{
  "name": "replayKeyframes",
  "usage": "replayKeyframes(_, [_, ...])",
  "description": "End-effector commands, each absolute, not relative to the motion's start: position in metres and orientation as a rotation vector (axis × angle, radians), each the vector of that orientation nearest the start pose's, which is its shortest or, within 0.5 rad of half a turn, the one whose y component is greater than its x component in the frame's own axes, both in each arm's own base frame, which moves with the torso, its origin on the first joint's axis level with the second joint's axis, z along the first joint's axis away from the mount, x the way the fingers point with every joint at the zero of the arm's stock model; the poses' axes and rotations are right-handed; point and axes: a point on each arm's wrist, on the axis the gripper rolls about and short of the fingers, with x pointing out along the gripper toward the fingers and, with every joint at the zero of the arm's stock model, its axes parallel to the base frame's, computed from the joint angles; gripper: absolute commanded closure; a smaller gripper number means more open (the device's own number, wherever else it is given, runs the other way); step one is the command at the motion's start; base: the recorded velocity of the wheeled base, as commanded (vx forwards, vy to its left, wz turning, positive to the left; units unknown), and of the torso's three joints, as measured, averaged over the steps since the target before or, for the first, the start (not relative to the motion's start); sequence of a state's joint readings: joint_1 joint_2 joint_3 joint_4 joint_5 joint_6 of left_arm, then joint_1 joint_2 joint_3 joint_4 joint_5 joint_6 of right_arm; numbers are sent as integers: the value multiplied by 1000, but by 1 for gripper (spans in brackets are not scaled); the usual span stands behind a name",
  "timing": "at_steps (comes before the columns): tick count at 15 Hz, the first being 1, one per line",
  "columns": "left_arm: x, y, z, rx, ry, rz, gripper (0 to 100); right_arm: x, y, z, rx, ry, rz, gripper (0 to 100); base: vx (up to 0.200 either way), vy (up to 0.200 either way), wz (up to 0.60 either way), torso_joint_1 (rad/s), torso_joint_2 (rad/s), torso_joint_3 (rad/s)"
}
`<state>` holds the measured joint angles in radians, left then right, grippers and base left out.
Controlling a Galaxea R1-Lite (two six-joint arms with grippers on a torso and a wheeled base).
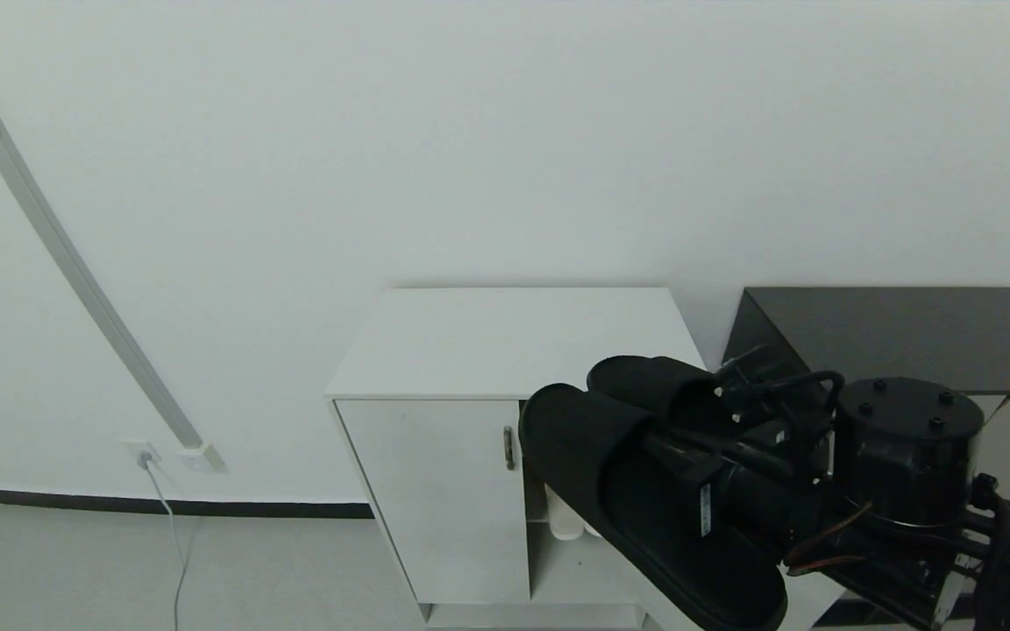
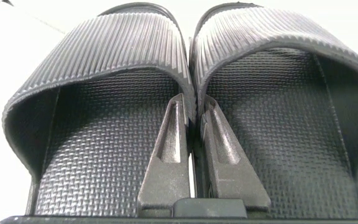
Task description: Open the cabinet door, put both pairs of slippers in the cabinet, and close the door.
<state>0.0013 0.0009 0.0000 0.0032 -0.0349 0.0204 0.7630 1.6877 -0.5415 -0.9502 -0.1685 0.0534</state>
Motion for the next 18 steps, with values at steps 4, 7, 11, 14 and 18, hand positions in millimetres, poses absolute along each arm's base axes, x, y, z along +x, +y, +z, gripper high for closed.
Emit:
replayKeyframes(4, [-23,-1,75,21,4,-35,100,202,186,148,-38,195,583,100,0,0,0,0,0,0])
replayKeyframes(7, [-23,-1,75,21,4,-34,100,200,185,148,-36,196,586,100,0,0,0,0,0,0])
replayKeyframes(11, [-23,-1,75,21,4,-34,100,200,186,147,-39,201,589,100,0,0,0,-131,289,158])
replayKeyframes(14, [-23,-1,75,21,4,-34,100,200,186,147,-38,199,589,100,0,0,0,-147,339,178])
replayKeyframes(18, [-23,-1,75,21,4,-34,100,199,186,146,-40,203,591,100,0,0,0,-155,348,189])
